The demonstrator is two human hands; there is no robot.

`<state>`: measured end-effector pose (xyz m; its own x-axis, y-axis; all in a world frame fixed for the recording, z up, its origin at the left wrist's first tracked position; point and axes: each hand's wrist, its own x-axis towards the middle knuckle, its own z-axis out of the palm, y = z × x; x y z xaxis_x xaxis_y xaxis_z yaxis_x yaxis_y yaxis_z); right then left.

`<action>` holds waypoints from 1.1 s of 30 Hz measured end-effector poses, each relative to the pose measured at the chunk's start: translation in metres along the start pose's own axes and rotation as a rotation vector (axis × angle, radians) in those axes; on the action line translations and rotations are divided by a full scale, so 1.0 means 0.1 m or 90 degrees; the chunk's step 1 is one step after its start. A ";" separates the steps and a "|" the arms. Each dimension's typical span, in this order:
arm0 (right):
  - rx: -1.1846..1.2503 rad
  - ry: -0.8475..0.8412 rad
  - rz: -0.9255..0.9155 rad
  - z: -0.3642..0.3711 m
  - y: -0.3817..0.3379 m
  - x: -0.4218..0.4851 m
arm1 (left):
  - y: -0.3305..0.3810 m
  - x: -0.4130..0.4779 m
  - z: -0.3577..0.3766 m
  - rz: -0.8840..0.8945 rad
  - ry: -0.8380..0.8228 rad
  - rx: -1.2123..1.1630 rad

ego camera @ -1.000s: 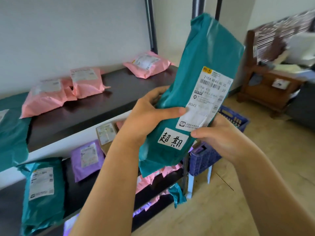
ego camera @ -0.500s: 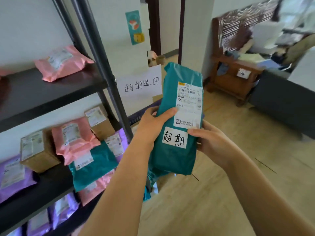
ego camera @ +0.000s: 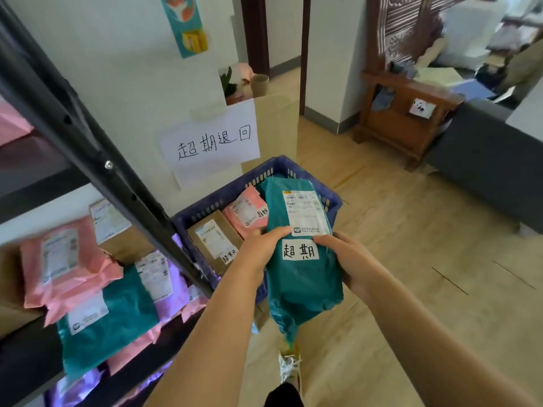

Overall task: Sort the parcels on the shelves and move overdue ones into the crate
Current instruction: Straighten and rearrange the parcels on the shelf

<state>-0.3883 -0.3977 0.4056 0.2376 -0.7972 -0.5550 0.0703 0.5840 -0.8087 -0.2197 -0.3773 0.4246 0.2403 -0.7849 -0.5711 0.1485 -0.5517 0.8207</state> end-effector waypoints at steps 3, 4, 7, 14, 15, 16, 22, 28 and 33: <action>-0.002 0.015 0.020 0.01 -0.15 0.42 | 0.07 0.46 0.05 -0.055 0.005 -0.011; -0.001 0.023 0.027 0.02 -0.18 0.54 | 0.09 0.59 0.06 -0.068 0.011 -0.015; -0.012 0.021 0.052 0.06 -0.34 0.97 | 0.21 1.05 0.08 -0.097 0.011 -0.031; -0.062 0.020 0.097 0.06 -0.60 1.74 | 0.38 1.81 0.11 -0.120 -0.001 0.013; -0.067 0.023 0.103 0.06 -0.63 1.82 | 0.40 1.87 0.12 -0.124 0.002 0.015; -0.073 0.025 0.108 0.04 -0.67 1.92 | 0.43 1.96 0.15 -0.129 0.005 0.012; -0.146 0.019 0.123 -0.04 -0.93 2.52 | 0.48 2.40 0.30 -0.174 0.028 -0.015; -0.237 -0.039 0.152 -0.10 -1.09 3.19 | 0.51 2.90 0.47 -0.217 0.104 -0.074; -0.388 -0.082 0.125 -0.28 -1.06 3.76 | 0.41 3.32 0.74 -0.240 0.132 -0.099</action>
<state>-0.3339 -0.7636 0.2772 0.3076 -0.6375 -0.7064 -0.5397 0.4945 -0.6813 -0.2044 -0.6814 0.2678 0.3268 -0.4548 -0.8285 0.4007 -0.7273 0.5573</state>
